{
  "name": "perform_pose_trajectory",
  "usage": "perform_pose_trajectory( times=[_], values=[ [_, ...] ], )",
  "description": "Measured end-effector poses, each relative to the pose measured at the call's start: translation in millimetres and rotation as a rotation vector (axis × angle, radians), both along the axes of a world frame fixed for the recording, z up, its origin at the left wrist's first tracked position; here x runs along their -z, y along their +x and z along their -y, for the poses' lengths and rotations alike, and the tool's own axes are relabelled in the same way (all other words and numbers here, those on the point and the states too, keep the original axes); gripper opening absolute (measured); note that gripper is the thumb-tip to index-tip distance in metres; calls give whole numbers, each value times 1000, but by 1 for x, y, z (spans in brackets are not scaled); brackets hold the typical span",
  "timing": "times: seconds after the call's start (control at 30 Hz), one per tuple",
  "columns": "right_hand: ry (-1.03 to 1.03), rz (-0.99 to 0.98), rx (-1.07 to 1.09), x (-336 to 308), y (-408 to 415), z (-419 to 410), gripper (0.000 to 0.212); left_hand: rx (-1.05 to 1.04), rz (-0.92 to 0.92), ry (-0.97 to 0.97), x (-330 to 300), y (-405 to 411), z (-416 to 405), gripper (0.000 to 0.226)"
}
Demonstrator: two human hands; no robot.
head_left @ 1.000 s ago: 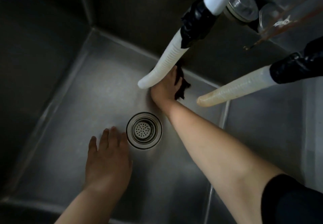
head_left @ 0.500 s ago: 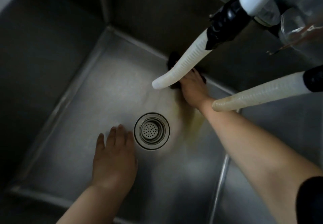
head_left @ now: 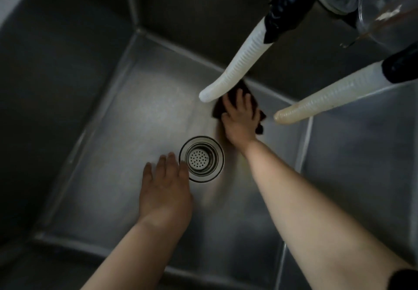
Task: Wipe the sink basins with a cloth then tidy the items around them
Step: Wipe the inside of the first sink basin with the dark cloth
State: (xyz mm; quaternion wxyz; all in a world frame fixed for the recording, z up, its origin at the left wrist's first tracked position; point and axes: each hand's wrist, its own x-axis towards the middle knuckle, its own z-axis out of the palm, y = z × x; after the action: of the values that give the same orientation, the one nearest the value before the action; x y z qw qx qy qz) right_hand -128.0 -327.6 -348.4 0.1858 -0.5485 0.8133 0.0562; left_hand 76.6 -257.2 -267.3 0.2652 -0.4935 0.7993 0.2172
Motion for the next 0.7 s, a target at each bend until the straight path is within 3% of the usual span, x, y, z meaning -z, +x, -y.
perform_pose_trajectory(
  times=[0.13, 0.27, 0.37, 0.53, 0.7],
  values=[
    [-41, 32, -337, 2, 43, -22, 56, -6, 13, -5, 2, 2, -2, 63],
    [10, 75, -469, 0, 22, -59, 56, -23, 13, 13, 4, 5, -2, 66],
    [78, 3, -394, -3, -12, -76, 55, -3, -14, 21, 8, 7, -5, 64],
    [151, -97, -77, -4, -77, -76, 57, 71, -26, 58, 15, 7, -9, 61],
    [163, -78, 121, -3, -67, -90, 58, 115, 34, 109, 19, 10, -12, 59]
  ],
)
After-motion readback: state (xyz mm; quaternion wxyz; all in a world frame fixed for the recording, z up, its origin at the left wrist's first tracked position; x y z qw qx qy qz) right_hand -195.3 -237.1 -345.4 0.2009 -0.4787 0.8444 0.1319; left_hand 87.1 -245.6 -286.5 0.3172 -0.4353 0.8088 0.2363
